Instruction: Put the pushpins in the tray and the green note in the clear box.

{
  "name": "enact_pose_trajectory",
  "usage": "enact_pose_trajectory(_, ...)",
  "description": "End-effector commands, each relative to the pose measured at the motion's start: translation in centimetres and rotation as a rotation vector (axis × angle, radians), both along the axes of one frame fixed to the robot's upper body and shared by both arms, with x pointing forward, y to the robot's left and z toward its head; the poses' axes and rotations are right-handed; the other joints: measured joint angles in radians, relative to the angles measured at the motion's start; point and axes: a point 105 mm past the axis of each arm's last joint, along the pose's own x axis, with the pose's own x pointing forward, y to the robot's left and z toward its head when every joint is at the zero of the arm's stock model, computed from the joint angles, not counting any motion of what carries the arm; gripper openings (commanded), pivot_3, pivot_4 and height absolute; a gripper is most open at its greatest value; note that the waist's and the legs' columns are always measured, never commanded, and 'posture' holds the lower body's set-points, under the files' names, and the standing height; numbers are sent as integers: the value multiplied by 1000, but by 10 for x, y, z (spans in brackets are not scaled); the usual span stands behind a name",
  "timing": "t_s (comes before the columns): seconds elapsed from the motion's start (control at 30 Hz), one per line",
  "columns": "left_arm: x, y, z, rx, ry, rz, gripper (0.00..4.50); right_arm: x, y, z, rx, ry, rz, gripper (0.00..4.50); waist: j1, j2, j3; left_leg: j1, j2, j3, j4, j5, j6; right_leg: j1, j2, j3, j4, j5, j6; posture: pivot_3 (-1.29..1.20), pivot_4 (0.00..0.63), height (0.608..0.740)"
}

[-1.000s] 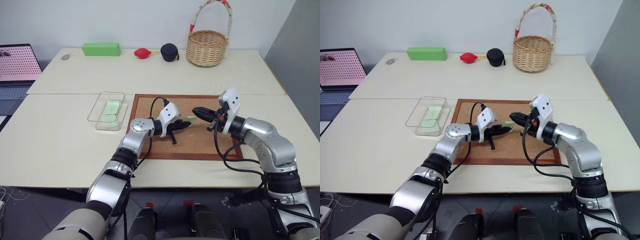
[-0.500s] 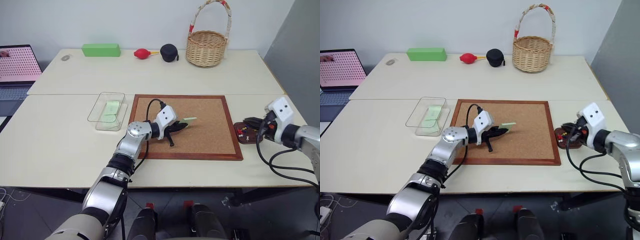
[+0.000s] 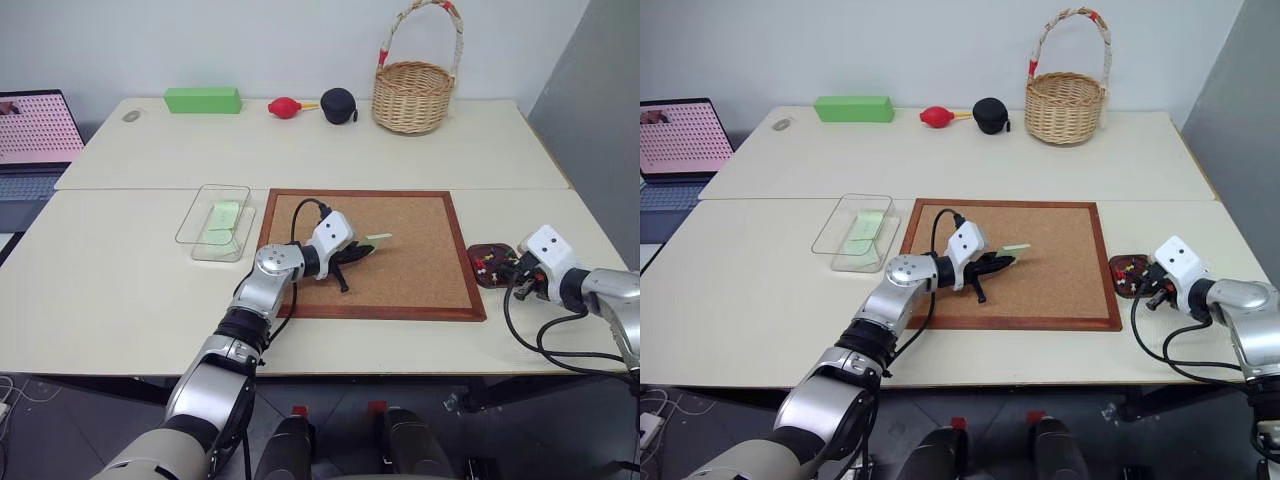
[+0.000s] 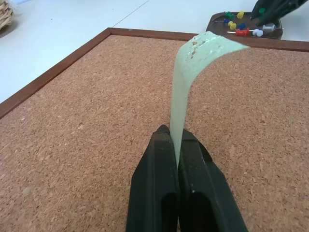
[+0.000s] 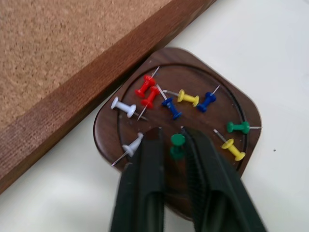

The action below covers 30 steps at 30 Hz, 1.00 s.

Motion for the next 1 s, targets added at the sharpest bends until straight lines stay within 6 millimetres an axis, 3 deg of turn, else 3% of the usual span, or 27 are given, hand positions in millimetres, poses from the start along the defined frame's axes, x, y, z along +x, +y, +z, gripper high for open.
enact_pose_trajectory(0.03, -2, -5, 11, -4, -46, -19, 0, 7, 9, 24, 13, -70, 26, 1586, 0, 0, 0, 0, 0, 0, 0, 0, 0, 0, 0, 0, 0, 0, 0, 0, 150, 740)
enact_pose_trajectory(0.13, -2, -5, 11, -5, -47, -19, 0, 7, 11, 29, 24, -77, 27, 2147, 0, 0, 0, 0, 0, 0, 0, 0, 0, 0, 0, 0, 0, 0, 0, 0, 150, 740)
enact_pose_trajectory(0.5, 5, -3, 22, -25, -74, 12, 0, 7, 12, 55, 9, -154, 60, 2147, 1, 0, 0, 0, 0, 0, 0, 0, 0, 0, 0, 0, 0, 0, 0, 0, 150, 740)
enact_pose_trajectory(0.6, 8, 4, 38, -19, -124, 40, 0, 4, 33, 72, 46, -205, 187, 2147, -1, 0, 0, 0, 0, 0, 0, 0, 0, 0, 0, 0, 0, 0, 0, 0, 150, 740)
enact_pose_trajectory(0.8, 6, 48, 76, 33, -239, 182, 0, 2, 82, 97, 169, -308, 373, 2147, -10, 0, 0, 1, 1, 0, 0, 0, 0, 0, 1, 0, 1, 0, 0, 0, 150, 740)
enact_pose_trajectory(0.9, 4, 91, 95, 72, -277, 327, 0, 0, 110, 104, 252, -325, 468, 2147, -13, 0, 1, 1, 1, -1, 0, 0, 0, 1, 1, 0, 1, 0, 0, 0, 150, 740)
enact_pose_trajectory(1.0, 0, 137, 100, 159, -284, 460, 0, -4, 141, 110, 329, -323, 566, 2147, -16, -1, 1, 1, 2, -1, 0, 0, 0, 0, 1, 0, 1, 0, 0, 0, 150, 740)
